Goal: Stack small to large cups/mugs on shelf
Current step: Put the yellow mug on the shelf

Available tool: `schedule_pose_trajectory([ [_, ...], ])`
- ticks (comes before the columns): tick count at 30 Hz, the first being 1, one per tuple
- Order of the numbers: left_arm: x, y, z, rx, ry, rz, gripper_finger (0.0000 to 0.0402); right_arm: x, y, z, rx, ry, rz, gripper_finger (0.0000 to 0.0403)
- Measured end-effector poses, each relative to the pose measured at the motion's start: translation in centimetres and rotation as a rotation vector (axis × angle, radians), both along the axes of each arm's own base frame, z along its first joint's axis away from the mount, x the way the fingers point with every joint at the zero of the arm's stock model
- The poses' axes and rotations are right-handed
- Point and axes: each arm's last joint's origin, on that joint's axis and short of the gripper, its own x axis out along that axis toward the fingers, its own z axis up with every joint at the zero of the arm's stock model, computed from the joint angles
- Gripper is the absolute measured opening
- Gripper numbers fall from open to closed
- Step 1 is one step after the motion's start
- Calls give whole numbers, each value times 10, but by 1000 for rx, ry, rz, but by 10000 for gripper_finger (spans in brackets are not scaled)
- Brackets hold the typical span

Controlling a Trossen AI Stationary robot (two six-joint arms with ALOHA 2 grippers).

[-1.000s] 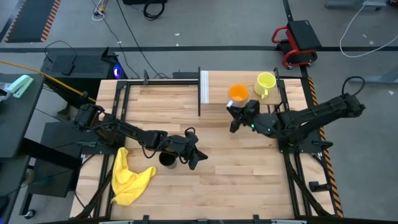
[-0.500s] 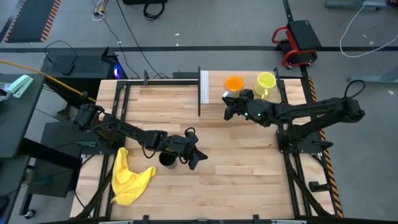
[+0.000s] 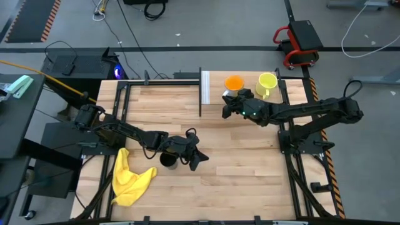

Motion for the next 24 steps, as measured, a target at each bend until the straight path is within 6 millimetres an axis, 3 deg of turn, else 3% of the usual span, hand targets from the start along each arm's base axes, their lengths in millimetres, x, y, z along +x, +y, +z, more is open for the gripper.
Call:
schedule_pose_trajectory([
  [9, 0, -1, -1, -8, 9, -23, 22, -18, 5, -26, -32, -185, -41, 13],
  [24, -1, 0, -1, -6, 17, -22, 22, -24, -4, -31, -77, -76, -76, 13],
])
